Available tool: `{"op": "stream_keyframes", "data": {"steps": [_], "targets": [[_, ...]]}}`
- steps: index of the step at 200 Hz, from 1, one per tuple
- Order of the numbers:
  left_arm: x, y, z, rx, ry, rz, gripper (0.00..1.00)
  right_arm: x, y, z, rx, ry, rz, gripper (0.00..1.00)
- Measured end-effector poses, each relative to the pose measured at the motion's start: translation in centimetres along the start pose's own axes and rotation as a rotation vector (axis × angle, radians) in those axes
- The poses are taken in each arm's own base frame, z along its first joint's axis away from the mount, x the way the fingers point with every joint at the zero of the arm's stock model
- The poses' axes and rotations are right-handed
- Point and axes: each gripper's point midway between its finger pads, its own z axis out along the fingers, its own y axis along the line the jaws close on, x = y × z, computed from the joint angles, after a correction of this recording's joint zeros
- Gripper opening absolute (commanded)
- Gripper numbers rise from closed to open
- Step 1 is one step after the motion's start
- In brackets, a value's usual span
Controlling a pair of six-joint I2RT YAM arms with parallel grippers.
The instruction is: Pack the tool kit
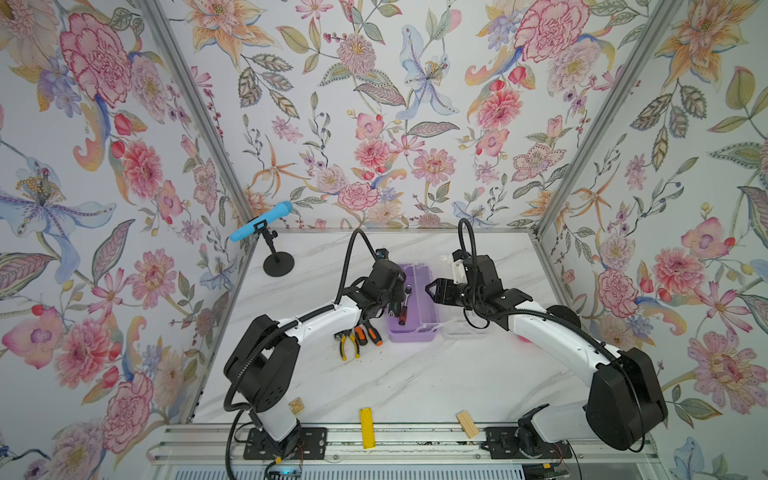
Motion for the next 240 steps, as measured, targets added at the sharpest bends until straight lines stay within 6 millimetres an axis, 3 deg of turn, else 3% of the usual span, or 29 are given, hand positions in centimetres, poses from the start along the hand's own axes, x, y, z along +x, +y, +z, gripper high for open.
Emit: {"op": "stream_keyframes", "data": {"steps": [36,88,152,181,197,219,240], "targets": [[1.7,0.0,3.2,-0.023,0.054,0.014,0.00,0.3,-1.3,-0.2,0.022,0.000,0.019,0.64],[1.8,-1.5,5.9,0.022,0.072,0.012,0.00,0.5,-2.0,-0.2,0.032,0.005,0.029,0.65],[4.1,-1.9,8.5,0.065,0.127,0.019,0.00,0.5,-2.2,-0.2,0.034,0.003,0.031,0.65],[4.1,-2.5,8.7,0.096,0.124,0.009,0.00,0.5,-2.2,-0.2,0.033,0.000,0.031,0.64],[4.3,-2.6,8.8,0.102,0.129,0.009,0.15,0.4,-2.2,-0.2,0.033,-0.001,0.031,0.65],[4.3,-2.7,8.8,0.105,0.129,0.010,0.27,0.4,-2.2,-0.2,0.033,-0.001,0.031,0.65],[4.3,-2.6,8.8,0.104,0.129,0.009,0.31,0.4,-2.2,-0.2,0.033,-0.001,0.031,0.65]]}}
